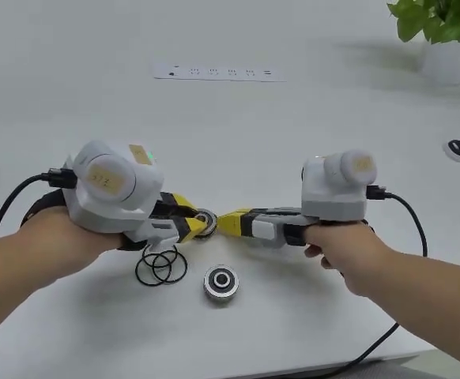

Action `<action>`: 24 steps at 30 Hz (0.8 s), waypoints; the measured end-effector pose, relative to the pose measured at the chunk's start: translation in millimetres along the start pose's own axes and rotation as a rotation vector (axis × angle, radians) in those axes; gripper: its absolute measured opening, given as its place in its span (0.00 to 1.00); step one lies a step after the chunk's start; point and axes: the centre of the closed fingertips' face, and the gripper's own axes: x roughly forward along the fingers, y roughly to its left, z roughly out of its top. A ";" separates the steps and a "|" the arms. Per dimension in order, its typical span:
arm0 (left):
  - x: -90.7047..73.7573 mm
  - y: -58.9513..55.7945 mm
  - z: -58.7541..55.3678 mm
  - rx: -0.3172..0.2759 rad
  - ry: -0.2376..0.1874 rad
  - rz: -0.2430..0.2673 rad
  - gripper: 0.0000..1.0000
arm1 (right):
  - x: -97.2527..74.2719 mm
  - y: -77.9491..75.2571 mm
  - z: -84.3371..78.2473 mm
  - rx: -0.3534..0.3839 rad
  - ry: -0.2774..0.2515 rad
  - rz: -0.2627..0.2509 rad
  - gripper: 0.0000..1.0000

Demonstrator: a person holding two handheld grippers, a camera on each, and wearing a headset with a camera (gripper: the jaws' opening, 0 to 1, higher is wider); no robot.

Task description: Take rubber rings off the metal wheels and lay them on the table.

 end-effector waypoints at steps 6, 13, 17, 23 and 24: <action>-0.1 -0.6 0.4 0.004 0.007 0.002 0.13 | -1.1 -2.3 1.9 -0.049 0.010 -0.005 0.00; 0.5 -0.1 0.7 -0.002 0.016 0.010 0.12 | 0.7 -0.4 4.1 -0.096 0.018 -0.004 0.00; 0.4 -0.2 0.4 -0.001 0.018 0.009 0.12 | 1.7 0.2 4.1 -0.111 0.021 -0.002 0.00; 0.2 -0.4 0.1 0.002 0.023 0.008 0.12 | 3.0 3.1 3.9 -0.146 0.032 -0.004 0.00; 0.1 -0.4 0.1 0.002 0.024 0.009 0.12 | 3.1 3.3 3.8 -0.147 0.031 -0.003 0.00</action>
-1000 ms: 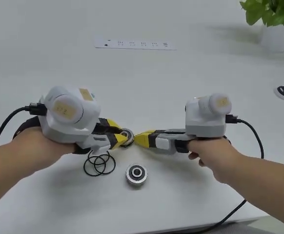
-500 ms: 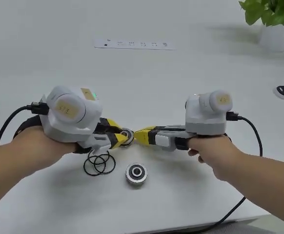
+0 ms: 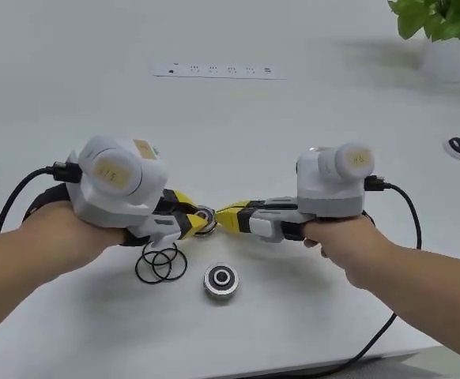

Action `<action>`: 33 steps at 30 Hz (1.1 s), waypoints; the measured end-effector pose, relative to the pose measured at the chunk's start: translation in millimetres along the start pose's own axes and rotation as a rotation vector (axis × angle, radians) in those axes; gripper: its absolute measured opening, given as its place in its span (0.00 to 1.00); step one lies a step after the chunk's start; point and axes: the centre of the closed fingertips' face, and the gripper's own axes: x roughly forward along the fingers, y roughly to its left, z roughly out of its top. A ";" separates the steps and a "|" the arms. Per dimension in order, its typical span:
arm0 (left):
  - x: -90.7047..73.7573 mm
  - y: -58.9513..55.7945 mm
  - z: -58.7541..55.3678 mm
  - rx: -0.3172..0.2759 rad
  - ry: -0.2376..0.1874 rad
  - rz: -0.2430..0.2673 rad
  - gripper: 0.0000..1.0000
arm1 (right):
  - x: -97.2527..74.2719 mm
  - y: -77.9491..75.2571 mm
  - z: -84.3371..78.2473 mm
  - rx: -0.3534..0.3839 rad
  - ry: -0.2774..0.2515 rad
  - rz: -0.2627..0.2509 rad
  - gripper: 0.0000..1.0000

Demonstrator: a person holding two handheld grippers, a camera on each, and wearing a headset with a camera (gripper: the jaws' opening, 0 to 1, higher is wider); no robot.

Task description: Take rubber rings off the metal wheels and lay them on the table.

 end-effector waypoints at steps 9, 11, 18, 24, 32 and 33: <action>-0.5 -0.1 -0.4 0.001 0.005 0.002 0.12 | 1.3 3.6 1.1 -0.033 0.010 0.004 0.00; -0.1 0.6 -0.7 0.002 0.006 0.002 0.12 | 2.0 4.7 1.2 -0.053 0.016 0.003 0.00; -0.1 -0.6 -0.5 0.008 0.009 -0.002 0.12 | 3.6 5.3 -0.5 -0.077 0.026 0.013 0.00; -0.1 -1.2 0.0 0.009 0.007 -0.003 0.12 | 4.6 6.3 0.3 -0.080 0.024 0.021 0.00; 0.6 -0.2 -0.6 0.009 0.005 -0.004 0.12 | 4.0 4.9 0.0 -0.073 0.019 0.030 0.00; 0.7 0.0 -0.8 0.009 0.005 -0.004 0.12 | 4.0 5.4 0.1 -0.072 0.018 0.031 0.00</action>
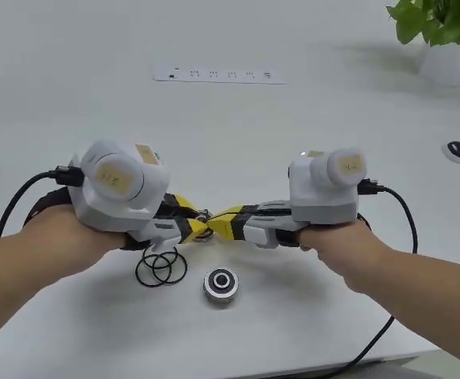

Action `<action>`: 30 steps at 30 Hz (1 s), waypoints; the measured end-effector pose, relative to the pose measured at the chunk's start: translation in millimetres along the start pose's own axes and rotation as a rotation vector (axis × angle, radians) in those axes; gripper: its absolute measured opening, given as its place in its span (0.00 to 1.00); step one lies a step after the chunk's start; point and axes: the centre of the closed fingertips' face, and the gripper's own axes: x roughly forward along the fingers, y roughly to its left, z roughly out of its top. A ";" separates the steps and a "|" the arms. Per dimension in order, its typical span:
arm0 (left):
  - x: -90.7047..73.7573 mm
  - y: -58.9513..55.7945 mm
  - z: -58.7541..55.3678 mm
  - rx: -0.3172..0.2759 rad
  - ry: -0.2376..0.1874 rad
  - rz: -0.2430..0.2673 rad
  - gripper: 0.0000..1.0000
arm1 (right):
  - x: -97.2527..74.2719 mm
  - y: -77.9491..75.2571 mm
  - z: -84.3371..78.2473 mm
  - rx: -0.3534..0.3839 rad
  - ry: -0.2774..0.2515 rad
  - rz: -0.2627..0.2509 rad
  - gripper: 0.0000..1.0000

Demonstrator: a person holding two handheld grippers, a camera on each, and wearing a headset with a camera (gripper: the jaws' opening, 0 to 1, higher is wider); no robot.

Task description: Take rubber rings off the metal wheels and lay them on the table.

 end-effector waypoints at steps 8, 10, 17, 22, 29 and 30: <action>0.2 0.5 -0.5 -0.003 -0.003 0.002 0.12 | -1.2 4.8 3.3 0.003 -0.014 0.022 0.00; 0.2 0.6 -0.5 -0.003 -0.003 0.003 0.12 | -1.2 5.0 3.4 0.004 -0.015 0.022 0.00; 0.2 0.9 -0.3 -0.013 -0.003 0.010 0.13 | -2.1 5.4 3.2 -0.014 -0.011 0.016 0.00; 0.3 0.7 0.3 -0.020 -0.003 0.012 0.13 | -3.5 1.8 4.6 -0.011 -0.018 0.000 0.00; 0.3 -0.6 1.1 -0.040 -0.004 0.000 0.14 | -4.9 0.5 7.4 -0.009 -0.031 -0.006 0.00; 0.1 -0.7 1.2 -0.044 -0.004 -0.001 0.14 | -5.0 0.3 7.6 -0.008 -0.032 -0.007 0.00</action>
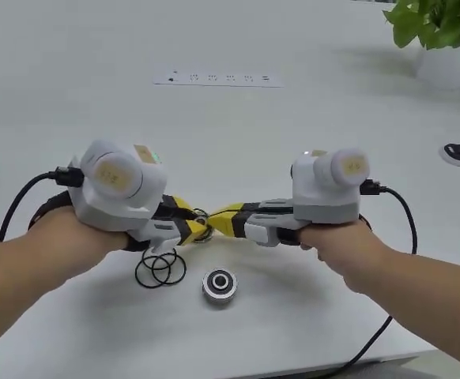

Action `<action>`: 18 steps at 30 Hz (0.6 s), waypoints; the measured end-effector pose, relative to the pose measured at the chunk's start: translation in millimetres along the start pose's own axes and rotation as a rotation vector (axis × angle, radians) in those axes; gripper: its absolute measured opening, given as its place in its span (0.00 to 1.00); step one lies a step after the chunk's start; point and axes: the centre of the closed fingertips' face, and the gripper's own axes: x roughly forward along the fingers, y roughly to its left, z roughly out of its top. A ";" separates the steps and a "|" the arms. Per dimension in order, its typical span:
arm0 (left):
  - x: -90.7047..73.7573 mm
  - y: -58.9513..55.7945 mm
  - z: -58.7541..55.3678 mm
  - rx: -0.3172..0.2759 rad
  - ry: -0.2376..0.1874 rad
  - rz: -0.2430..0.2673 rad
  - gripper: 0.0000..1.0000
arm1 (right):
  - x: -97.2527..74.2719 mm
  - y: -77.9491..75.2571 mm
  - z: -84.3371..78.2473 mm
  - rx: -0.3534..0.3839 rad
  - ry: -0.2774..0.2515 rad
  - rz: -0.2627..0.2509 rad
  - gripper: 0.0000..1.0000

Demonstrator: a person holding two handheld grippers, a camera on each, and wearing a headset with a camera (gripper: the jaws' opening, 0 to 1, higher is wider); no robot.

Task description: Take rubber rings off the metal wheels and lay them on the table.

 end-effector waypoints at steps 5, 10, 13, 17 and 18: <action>-2.8 -0.4 -0.6 0.005 0.007 -0.006 0.14 | -0.8 0.4 2.2 0.003 -0.006 0.001 0.00; -6.5 0.5 -1.4 0.011 0.009 -0.009 0.15 | -0.9 1.6 4.5 0.005 -0.012 0.004 0.00; -10.0 0.2 0.8 0.002 -0.002 -0.009 0.17 | -1.4 3.3 6.6 0.005 -0.016 0.005 0.00; -15.9 -2.0 5.3 0.004 -0.018 -0.007 0.21 | -2.4 5.0 8.5 0.006 -0.022 0.008 0.00; -17.3 -2.2 6.4 0.002 -0.023 -0.007 0.22 | -2.8 5.2 9.2 0.008 -0.024 0.009 0.00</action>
